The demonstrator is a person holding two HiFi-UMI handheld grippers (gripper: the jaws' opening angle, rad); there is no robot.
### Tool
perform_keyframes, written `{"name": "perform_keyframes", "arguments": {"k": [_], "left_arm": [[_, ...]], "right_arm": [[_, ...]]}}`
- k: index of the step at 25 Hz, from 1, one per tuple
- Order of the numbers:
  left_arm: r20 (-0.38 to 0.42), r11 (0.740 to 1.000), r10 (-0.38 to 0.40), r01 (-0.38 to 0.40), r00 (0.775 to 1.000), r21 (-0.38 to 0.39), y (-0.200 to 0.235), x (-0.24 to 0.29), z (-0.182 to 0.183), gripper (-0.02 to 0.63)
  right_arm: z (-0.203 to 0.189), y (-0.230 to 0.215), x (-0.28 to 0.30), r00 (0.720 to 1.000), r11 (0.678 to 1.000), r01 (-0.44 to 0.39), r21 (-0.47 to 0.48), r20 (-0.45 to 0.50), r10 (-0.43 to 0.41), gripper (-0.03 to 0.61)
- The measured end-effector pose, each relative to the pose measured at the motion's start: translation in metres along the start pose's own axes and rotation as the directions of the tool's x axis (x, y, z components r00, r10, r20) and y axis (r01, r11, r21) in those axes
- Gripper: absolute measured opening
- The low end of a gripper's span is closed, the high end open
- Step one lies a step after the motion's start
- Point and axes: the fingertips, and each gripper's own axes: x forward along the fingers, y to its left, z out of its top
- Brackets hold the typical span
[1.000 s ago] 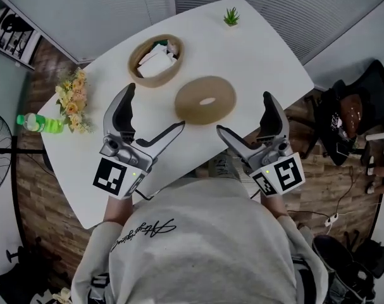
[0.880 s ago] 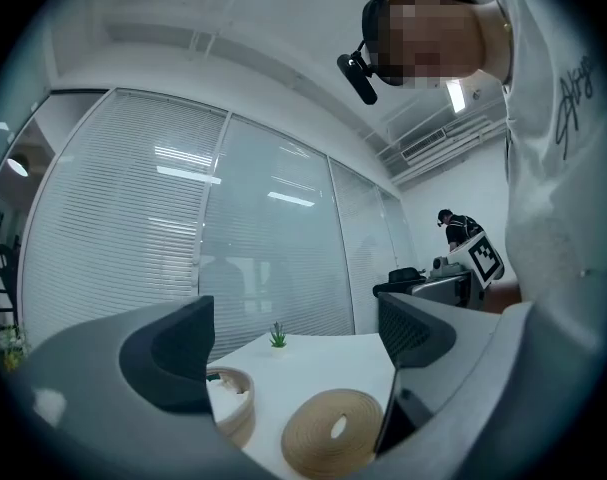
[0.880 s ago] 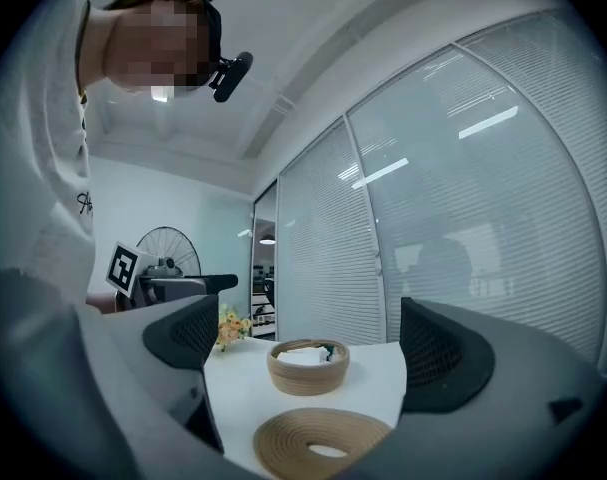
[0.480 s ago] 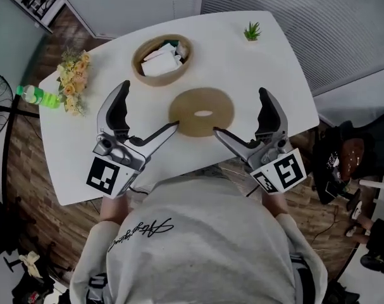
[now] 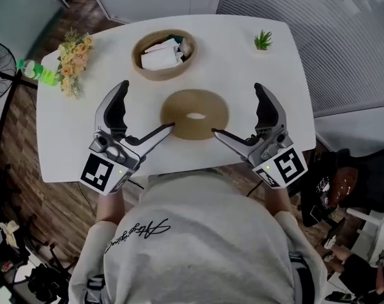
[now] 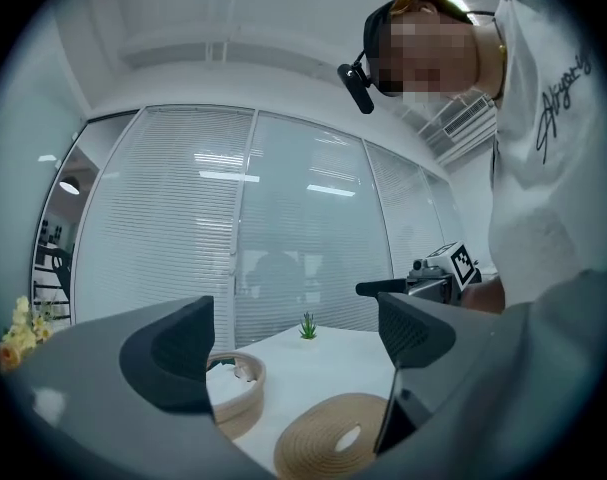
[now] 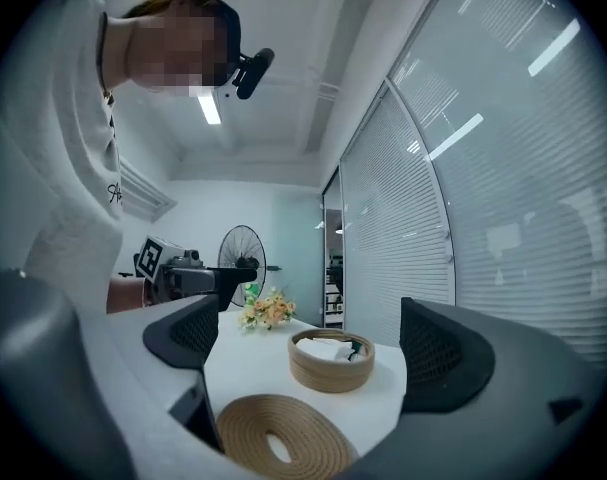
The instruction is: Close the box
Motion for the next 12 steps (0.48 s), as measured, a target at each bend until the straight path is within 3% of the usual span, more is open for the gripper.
{"name": "perform_keyframes", "arguments": {"k": [8,12], "left_arm": [[-0.075,1.000,0.015,-0.017,0.997,-0.026,-0.005,-0.003,-0.029,0.495],[-0.110,1.000,-0.019,0.017,0.994,-0.018,-0.011,-0.005,-0.044,0.495]], "right_arm": [[-0.037,-0.004,0.004,0.989,0.991,-0.130,-0.018,-0.072,0.128,0.554],[-0.061,0.000,0.006,0.972,0.980,-0.198,-0.013,-0.134,0.194,0.558]]}}
